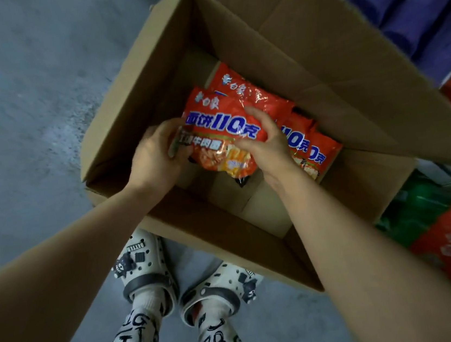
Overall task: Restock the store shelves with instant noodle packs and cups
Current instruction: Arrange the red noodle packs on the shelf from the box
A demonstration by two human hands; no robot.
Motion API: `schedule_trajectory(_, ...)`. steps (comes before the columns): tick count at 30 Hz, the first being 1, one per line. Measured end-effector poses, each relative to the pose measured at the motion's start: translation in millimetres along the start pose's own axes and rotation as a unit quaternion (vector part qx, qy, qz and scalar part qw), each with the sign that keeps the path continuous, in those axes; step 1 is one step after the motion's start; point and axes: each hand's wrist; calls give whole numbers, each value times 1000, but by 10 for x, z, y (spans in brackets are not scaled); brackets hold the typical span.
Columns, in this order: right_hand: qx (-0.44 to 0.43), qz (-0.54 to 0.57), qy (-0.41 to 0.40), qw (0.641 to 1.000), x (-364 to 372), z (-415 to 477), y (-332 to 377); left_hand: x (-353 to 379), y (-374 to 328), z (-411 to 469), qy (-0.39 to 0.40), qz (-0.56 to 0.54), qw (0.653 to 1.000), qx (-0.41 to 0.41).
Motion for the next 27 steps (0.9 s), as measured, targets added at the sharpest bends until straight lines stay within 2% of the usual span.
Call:
schedule_trajectory(4,32,12,67,997,-272,-283,16,-18,-183,-101,61,4,998,-34)
schedule_trajectory(7,44,33,117,992,-367,-364,40,-21,-265,-154,118,-81,987,-71)
schedule_trajectory(13,47,4,147,988,-360,-325,16,-102,-219,-106,136,-208,963,-101)
schedule_trajectory(16,20,-23,97,995,-287,-260,3,-108,-165,-58,111,-231,962,-89)
schedule_trajectory(18,-20,-86,8,996,-271,-180,-9,-88,-102,-40,87,-227,967,-79)
schedule_trajectory(21,-66,-177,-110,976,-319,-15,-53,-81,34,-23,46,-205,975,-76)
schedule_trajectory(24,-53,-256,-135,956,-315,148,-55,-93,151,23,22,-167,983,-79)
schedule_trajectory(27,-26,-283,-134,949,-224,320,-61,-41,225,81,20,-145,986,-76)
Point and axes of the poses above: each hand's wrist, its own z-axis towards the middle knuckle, its own x-axis out of the palm, y = z × x
